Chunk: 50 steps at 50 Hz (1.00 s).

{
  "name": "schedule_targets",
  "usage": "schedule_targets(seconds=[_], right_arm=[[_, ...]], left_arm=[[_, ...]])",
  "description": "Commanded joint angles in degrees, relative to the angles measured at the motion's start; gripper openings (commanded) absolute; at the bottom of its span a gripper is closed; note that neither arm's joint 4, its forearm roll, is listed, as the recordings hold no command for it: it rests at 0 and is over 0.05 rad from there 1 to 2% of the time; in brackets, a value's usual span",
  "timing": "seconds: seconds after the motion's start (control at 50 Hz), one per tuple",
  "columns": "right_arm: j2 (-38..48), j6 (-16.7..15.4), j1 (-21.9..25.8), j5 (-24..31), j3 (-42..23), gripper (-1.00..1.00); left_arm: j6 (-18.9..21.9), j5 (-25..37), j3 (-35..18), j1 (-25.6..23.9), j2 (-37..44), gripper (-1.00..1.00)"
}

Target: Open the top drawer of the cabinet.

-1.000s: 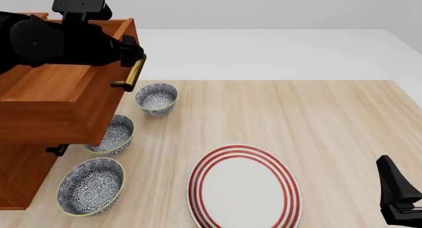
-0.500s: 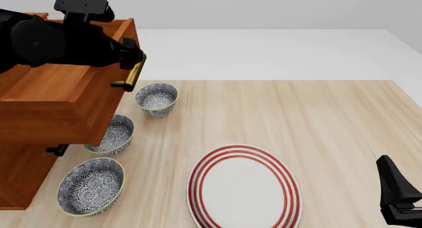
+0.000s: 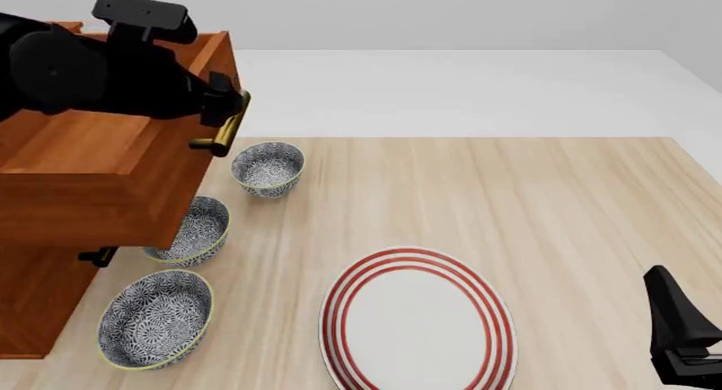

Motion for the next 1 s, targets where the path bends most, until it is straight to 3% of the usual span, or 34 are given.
schedule_targets(seconds=[0.02, 1.0], right_arm=[[0.0, 0.0, 0.0, 0.0, 0.0, 1.0], [0.0, 0.0, 0.0, 0.0, 0.0, 1.0]], left_arm=[[3.5, 1.62, -0.43, -3.5, -1.63, 1.0], [3.95, 5.75, -6.56, -2.74, -4.61, 1.0]])
